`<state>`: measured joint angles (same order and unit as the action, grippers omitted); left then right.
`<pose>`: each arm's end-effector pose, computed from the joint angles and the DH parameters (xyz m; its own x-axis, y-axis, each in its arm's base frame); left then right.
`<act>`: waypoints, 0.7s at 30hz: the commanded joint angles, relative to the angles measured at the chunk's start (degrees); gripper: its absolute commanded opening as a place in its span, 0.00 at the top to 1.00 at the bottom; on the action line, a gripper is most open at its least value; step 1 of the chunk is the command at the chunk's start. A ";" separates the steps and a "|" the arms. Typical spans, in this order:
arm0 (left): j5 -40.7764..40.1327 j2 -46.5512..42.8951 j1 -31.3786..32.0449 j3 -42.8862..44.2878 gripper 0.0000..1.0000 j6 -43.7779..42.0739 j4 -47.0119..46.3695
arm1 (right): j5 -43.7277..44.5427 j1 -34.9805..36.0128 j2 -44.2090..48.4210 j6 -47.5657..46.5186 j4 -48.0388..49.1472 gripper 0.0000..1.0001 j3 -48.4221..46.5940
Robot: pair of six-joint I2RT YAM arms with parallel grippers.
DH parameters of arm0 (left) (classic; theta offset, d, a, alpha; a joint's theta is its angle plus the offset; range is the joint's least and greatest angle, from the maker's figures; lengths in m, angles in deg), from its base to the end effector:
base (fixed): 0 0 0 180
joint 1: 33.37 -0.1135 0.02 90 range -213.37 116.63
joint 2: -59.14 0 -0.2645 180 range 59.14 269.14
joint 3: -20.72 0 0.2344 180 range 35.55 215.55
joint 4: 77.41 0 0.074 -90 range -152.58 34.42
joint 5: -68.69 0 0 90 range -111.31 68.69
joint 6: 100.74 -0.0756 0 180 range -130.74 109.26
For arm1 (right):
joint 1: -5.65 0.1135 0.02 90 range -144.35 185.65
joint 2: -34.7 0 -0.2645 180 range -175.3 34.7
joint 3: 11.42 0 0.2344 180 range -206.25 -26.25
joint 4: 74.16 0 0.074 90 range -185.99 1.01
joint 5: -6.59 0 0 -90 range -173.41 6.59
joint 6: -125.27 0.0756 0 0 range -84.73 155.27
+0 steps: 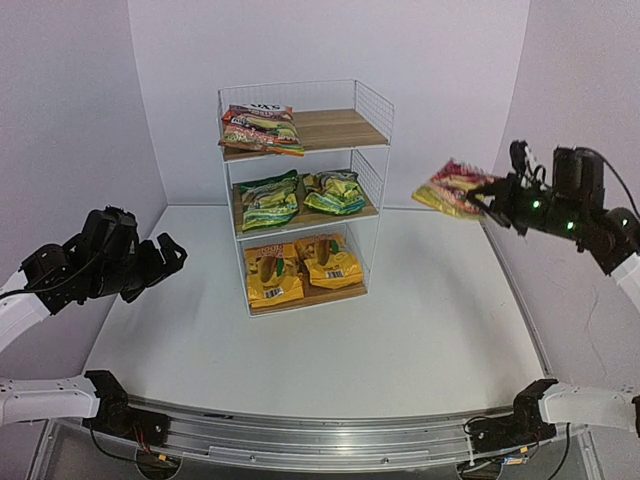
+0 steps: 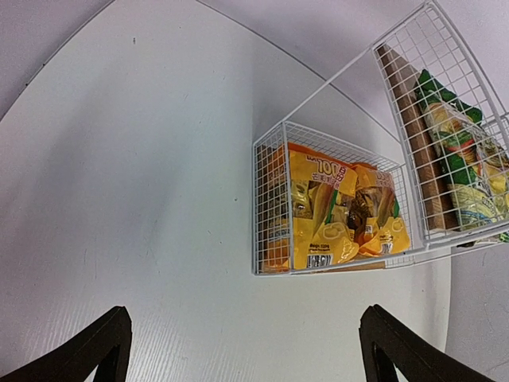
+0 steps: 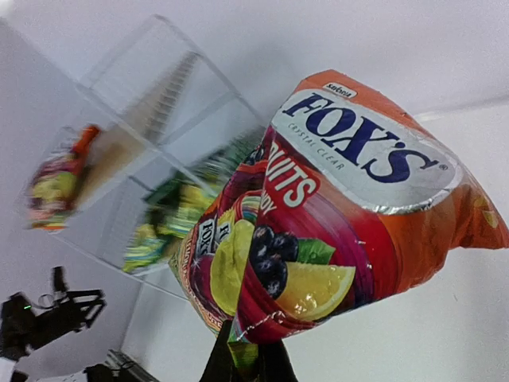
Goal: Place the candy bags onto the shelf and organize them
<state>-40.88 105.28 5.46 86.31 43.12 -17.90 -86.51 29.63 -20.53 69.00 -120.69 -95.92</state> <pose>0.1475 -0.0862 0.2888 -0.6115 -0.4846 -0.6255 -0.1742 0.8536 -0.4910 0.1961 0.0917 0.4010 -0.4770 0.3947 -0.7853 -0.2262 0.8083 0.5436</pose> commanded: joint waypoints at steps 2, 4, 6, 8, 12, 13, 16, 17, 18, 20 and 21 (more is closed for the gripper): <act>0.29 0.00 -0.07 0.11 0.00 -0.62 -1.56 | -28.32 0.09 -11.91 -12.15 1.42 1.00 -21.51; 0.45 -0.10 -0.11 0.13 0.00 -0.45 -1.52 | -31.29 0.16 -16.20 -12.67 1.38 1.00 -28.03; 0.74 -0.23 -0.07 0.23 0.00 -0.43 -1.38 | -34.24 0.70 -20.73 -13.20 1.36 1.00 -33.58; 0.84 -0.22 -0.07 0.44 0.00 -0.27 -1.07 | -35.90 2.28 -24.89 -13.71 1.28 1.00 -39.49; 0.85 -0.13 -0.07 1.00 0.00 -0.11 -0.26 | -34.33 6.34 -34.42 -16.42 -1.78 1.00 -52.58; 0.83 -0.16 -0.07 1.05 0.00 -0.16 -0.18 | -33.78 7.37 -37.08 -17.29 -2.72 1.00 -56.12; 0.99 -0.48 -0.07 0.90 0.00 -0.49 -0.23 | -31.33 9.29 -43.90 -20.23 -6.24 1.00 -65.30; 1.11 -0.51 -0.07 0.79 0.00 -0.53 -0.14 | -30.65 9.96 -45.57 -21.53 -7.08 1.00 -67.83; 1.22 -0.53 -0.06 0.69 0.00 -0.57 -0.04 | -29.88 10.65 -47.12 -22.73 -7.81 1.00 -70.10; 1.24 -0.50 -0.07 0.39 0.00 -0.54 0.19 | -26.96 12.20 -48.97 -23.99 -7.98 1.00 -71.59; 1.20 -0.48 -0.07 0.25 0.00 -0.47 0.32 | -25.31 12.88 -49.74 -24.49 -8.14 1.00 -72.00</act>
<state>-40.15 105.27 5.45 86.31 43.10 -18.04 -116.32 40.05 -68.42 50.10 -128.47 -162.24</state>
